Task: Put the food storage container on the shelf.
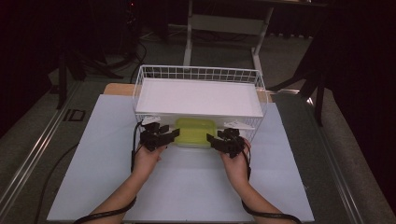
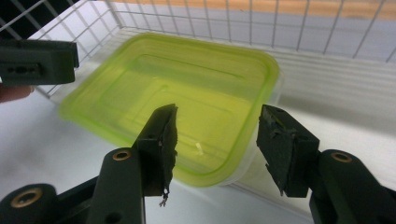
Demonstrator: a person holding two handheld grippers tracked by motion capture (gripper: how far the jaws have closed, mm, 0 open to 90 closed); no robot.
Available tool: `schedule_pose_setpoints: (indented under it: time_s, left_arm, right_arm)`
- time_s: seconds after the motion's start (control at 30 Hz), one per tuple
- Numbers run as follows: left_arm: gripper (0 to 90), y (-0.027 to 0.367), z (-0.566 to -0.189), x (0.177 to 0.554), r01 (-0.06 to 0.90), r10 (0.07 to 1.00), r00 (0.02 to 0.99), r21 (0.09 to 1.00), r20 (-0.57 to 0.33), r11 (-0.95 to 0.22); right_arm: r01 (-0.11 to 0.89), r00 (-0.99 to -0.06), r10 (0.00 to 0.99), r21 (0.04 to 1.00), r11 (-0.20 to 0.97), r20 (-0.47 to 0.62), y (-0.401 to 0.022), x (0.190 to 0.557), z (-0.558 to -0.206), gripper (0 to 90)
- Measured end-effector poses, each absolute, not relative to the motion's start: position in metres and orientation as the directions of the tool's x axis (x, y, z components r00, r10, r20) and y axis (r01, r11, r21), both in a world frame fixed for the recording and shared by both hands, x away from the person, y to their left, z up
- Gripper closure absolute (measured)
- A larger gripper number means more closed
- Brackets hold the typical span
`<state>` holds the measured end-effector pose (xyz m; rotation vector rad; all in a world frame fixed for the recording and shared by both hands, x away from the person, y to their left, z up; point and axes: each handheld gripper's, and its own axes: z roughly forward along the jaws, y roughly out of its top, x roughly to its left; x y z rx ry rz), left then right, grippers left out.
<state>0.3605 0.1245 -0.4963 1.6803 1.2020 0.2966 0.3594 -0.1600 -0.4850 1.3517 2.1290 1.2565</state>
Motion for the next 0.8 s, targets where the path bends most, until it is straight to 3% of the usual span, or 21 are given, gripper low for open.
schedule_pose_setpoints:
  time_s: [0.23, 0.37, 0.57, 0.8]
  left_arm:
    - [15.9, 0.134, -0.491, 0.339, 0.514, 0.753, 0.576, 0.858, -0.319, -0.029]
    - [15.1, 0.138, -0.487, 0.324, 0.485, 0.701, 0.642, 0.872, -0.309, -0.060]
    - [3.9, 0.140, -0.487, 0.300, 0.473, 0.684, 0.672, 0.875, -0.284, -0.102]
    - [2.3, 0.146, -0.494, 0.272, 0.453, 0.697, 0.674, 0.882, -0.244, -0.129]
  right_arm:
    - [0.499, -0.562, 0.816, 0.842, 0.204, 0.136, -0.154, 0.338, -0.472, 49.6]
    - [0.494, -0.590, 0.794, 0.843, 0.212, 0.147, -0.151, 0.329, -0.469, 51.5]
    - [0.503, -0.637, 0.761, 0.815, 0.286, 0.126, -0.137, 0.315, -0.480, 88.1]
    - [0.530, -0.640, 0.757, 0.788, 0.313, 0.129, -0.124, 0.318, -0.500, 90.0]
